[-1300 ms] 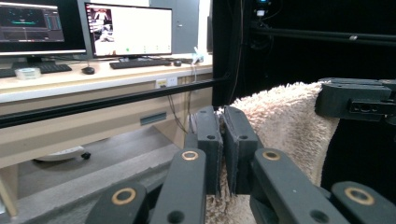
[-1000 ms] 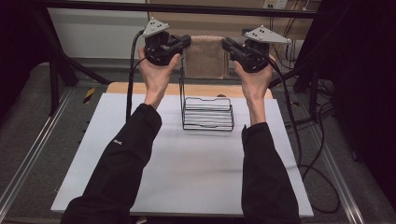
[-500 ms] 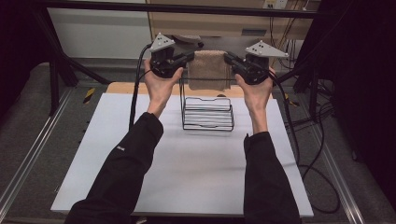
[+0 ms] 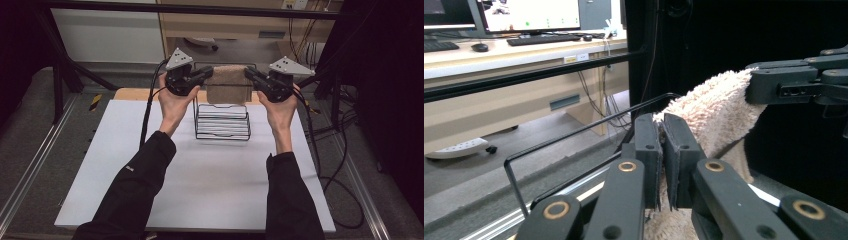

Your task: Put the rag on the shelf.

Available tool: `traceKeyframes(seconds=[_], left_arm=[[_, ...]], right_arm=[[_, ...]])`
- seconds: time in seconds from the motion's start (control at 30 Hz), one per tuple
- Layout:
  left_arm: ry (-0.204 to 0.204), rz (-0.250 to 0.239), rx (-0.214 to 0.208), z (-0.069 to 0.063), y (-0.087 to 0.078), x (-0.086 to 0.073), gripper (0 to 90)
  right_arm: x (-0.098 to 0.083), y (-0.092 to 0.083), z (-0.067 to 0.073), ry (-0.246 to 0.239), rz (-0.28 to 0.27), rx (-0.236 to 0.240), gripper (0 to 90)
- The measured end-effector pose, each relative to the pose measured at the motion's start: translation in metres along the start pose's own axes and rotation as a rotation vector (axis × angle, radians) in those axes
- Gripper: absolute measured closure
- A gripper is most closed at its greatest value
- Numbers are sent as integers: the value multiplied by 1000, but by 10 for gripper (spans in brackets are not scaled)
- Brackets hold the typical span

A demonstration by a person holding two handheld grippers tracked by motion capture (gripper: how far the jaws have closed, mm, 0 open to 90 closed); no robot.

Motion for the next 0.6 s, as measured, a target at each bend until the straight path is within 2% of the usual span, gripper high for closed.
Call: traceKeyframes(seconds=[0.27, 0.43, 0.6], left_arm=[[6, -1, -5, -3, -4, 3, 856], [17, 21, -8, -7, -6, 1, 854], [11, 53, -23, -10, -7, -4, 845]], right_arm=[[-3, -5, 2, -2, -12, 8, 847], [-5, -7, 3, -5, -9, 16, 846], [-9, -11, 5, -5, 6, 27, 843]])
Point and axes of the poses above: each handheld gripper's, and its own axes: y roughly forward along the jaws, x roughly out of its top, z roughly to its left, the point moved 6 cm from there along y, roughly forward along the jaws, and after that the axes turned 15 degrees about -x, right-handed, at the moved point
